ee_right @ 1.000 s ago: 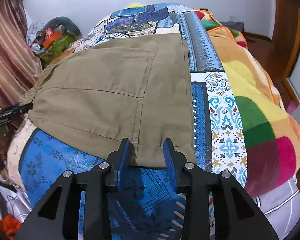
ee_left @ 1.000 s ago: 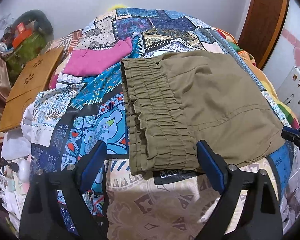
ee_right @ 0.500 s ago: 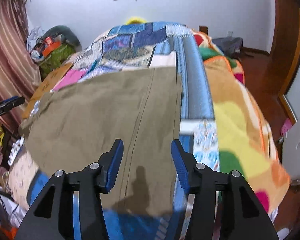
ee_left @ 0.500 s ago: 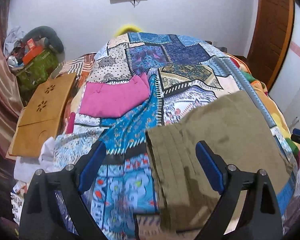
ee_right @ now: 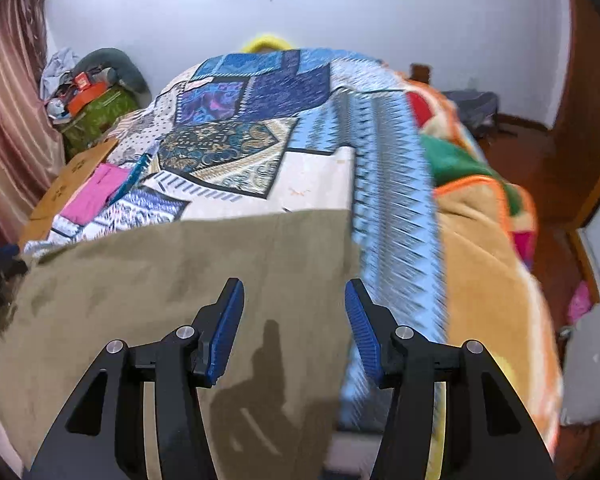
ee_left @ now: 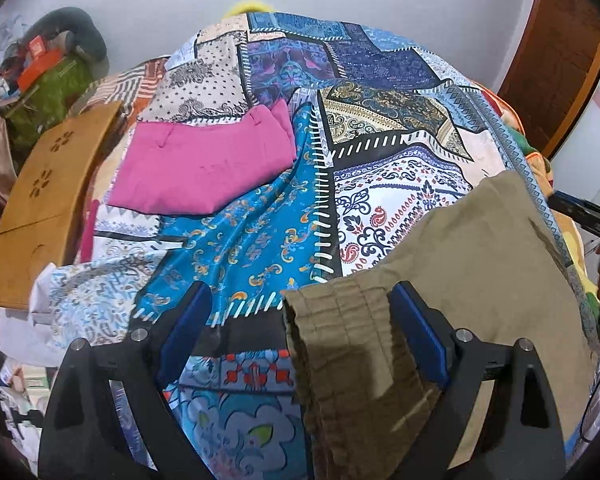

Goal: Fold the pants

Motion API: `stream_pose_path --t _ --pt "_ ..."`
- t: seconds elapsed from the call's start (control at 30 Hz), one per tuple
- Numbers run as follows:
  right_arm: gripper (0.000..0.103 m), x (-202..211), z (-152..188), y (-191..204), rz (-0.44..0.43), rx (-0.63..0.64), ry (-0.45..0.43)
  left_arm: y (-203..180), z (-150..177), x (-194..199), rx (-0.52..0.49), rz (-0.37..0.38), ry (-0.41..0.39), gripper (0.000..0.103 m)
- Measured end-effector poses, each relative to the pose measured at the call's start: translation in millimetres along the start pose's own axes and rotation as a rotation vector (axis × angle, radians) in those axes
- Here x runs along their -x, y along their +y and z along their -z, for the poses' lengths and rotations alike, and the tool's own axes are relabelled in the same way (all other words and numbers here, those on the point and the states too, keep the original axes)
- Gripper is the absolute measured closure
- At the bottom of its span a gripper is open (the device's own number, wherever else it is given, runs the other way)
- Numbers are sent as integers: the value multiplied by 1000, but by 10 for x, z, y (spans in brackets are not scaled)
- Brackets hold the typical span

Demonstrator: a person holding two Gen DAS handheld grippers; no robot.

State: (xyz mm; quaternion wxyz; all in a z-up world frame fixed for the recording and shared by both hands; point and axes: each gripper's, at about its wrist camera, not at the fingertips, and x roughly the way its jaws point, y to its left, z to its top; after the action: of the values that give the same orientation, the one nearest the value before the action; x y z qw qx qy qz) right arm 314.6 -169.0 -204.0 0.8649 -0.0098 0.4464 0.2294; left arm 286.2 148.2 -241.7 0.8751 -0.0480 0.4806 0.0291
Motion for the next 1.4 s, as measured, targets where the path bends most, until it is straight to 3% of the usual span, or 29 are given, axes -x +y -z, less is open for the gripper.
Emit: stream_pose_path --t 0.07,0.2,0.27,0.37,0.5,0.7,0.83,0.9,0.97,1.13,1.27,1.33,1.4 --pt "54 -183 -116 65 -14 37 5 31 1 -54 21 18 7 11" --pt "54 -564 -282 69 109 88 38 63 26 -128 39 26 4 10" --pt "55 -774 -294 -29 92 61 91 70 47 -133 42 13 -12 10" --pt "57 -865 -238 -104 40 35 90 26 78 -104 22 -68 -54 11" --pt "64 -828 -191 -94 64 41 77 -28 94 -75 4 -148 -84 11" --pt "64 -857 -215 -17 122 55 106 152 72 -109 98 -35 -14 11" --pt "62 -729 -334 79 156 86 133 104 -6 70 83 -37 -15 11" --pt "61 -581 -364 147 125 91 109 0 -74 200 24 -52 -54 11" --pt "56 -429 -399 267 25 80 89 -106 -144 272 -19 -36 -70 11" --pt "49 -373 -400 749 -130 145 106 -471 -285 239 -114 60 -42 11" --pt "47 -615 -299 1092 -206 194 198 -691 -290 -14 -173 65 10 14" --pt "47 -796 -197 1213 -217 219 277 -707 -261 -242 -188 37 74 19" --pt "43 -823 -126 1268 -198 253 275 -626 -224 -462 -168 12 135 20"
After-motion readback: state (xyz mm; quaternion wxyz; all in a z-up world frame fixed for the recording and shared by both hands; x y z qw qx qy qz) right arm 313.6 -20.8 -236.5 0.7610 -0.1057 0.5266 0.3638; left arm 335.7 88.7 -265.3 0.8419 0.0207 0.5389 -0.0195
